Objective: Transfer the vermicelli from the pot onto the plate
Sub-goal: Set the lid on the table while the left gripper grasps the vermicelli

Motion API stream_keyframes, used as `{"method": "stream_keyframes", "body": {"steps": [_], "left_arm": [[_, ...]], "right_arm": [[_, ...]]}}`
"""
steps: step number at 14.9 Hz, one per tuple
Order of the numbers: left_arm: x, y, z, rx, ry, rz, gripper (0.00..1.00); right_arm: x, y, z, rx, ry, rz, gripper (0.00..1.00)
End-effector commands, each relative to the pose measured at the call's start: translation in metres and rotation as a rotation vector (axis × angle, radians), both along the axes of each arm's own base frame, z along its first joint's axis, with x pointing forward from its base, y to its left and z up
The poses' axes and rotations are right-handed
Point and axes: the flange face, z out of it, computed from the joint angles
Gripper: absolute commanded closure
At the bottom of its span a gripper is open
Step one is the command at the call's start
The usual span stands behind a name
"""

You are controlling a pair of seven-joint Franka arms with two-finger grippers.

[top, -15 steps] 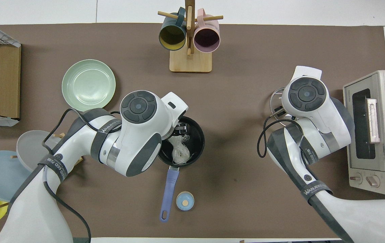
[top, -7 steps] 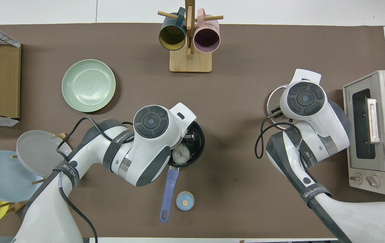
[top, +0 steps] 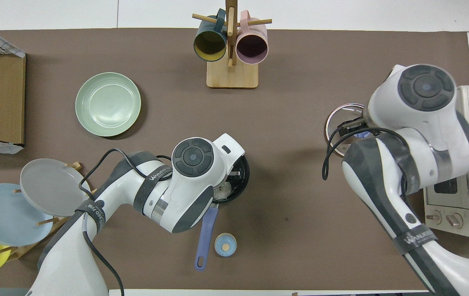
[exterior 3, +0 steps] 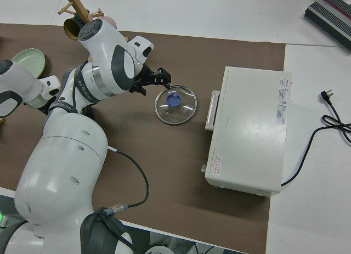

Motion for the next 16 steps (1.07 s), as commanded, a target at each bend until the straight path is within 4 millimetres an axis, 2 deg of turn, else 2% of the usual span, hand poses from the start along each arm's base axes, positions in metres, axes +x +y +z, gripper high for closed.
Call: {"method": "stream_keyframes", "body": {"steps": [1,3,4,7,8,10,13,14,16], "left_arm": [[-0.002,0.002,-0.004,-0.011,-0.007,0.001,1.0],[0.003,0.002,0.001,-0.017,-0.015,0.005,1.0],[0.005,0.003,0.007,-0.022,-0.021,0.009,1.0],[0.015,0.009,0.044,-0.021,-0.016,0.021,1.0],[0.02,0.011,0.062,-0.015,-0.002,0.026,1.0],[0.036,0.027,0.105,-0.007,0.022,0.053,1.0],[0.048,0.037,0.164,-0.035,0.06,0.082,1.0],[0.059,0.052,0.184,-0.039,0.063,0.107,1.0],[0.085,0.092,0.22,-0.061,0.054,0.173,1.0]], "right_arm": [[0.006,-0.03,0.047,0.062,0.055,-0.042,0.0],[0.003,-0.042,0.076,0.058,0.08,-0.073,0.0],[0.001,-0.044,0.098,0.057,0.081,-0.081,0.0],[-0.014,-0.053,0.149,0.115,0.112,-0.107,0.0],[-0.017,-0.058,0.152,0.122,0.122,-0.1,0.0],[-0.023,-0.066,0.152,0.134,0.163,-0.06,0.0],[-0.027,-0.08,0.147,0.134,0.173,-0.095,0.0],[-0.027,-0.08,0.145,0.134,0.177,-0.097,0.0],[-0.025,-0.094,0.145,0.139,0.171,-0.122,0.0]]}}
